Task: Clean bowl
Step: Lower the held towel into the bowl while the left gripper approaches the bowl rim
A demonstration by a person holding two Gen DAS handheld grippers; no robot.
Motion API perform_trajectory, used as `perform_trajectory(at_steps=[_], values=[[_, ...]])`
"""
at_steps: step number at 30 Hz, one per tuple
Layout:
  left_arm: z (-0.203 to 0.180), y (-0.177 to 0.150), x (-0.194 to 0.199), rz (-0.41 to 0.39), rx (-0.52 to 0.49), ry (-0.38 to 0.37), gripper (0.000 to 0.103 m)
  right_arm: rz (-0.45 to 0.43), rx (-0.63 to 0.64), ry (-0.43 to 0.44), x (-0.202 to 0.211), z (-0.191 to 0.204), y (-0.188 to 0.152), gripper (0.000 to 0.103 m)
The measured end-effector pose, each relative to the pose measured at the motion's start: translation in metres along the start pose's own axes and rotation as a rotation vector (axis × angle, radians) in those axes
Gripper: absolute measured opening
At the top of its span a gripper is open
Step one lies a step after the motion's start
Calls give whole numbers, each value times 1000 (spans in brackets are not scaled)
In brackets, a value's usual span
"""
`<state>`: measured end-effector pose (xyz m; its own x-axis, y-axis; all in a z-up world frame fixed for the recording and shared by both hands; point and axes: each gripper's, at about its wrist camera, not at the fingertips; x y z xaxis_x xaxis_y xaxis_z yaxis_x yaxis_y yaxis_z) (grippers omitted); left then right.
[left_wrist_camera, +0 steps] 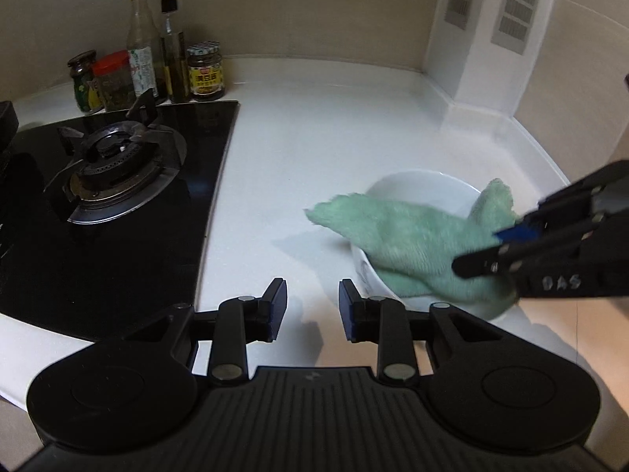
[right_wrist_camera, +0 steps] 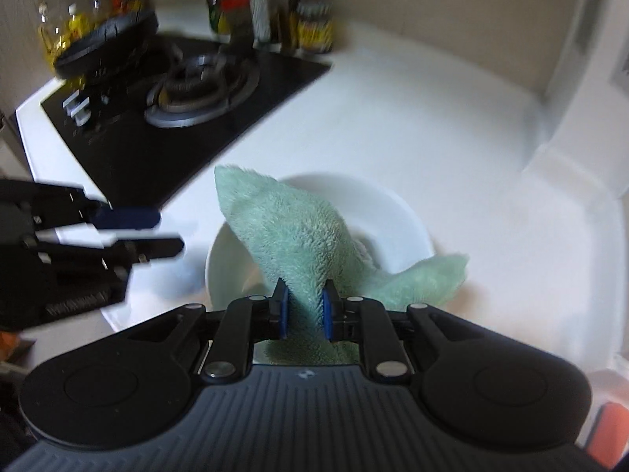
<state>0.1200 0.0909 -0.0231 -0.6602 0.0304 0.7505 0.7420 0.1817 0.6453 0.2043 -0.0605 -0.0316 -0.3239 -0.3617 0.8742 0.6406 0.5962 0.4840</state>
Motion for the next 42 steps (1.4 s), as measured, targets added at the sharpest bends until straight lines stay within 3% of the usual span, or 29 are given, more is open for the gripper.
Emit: perform_trajectory(at_steps=[6,10,20,24,26,30,39,42], values=[[2,9,-4,4,22,-25,34,91,13,5,-34,-14,8,15],[-1,13,-10,26,35,-40,34,105,14,43,-48,-18,6,16],[-9,16,-25,77,-11,-55,31,146,52,132,-43,-20,-2,17],[-8,18,-18,58,-2,-71,32,132,47,99,-39,-18,1,21],[-7,19,-11,49,9,-86,32,110,57,91,-33,-15,3,30],[-7,19,-13,75,20,-151,32,64,76,86,-25,-14,11,30],[-10,26,-36,157,52,-164,33,55,53,99,-48,-22,14,30],[-15,31,-43,185,34,-157,22,28,58,83,-50,-18,15,30]])
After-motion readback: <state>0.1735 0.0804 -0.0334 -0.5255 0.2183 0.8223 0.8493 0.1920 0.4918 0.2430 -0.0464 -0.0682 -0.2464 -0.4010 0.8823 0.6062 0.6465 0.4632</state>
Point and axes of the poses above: each gripper's, at about its wrist camera, not at the fingertips, and x roughly against the way its jaws point, z to its left, y to its top, and after that the axes turned 3 degrees about -y, right-handed
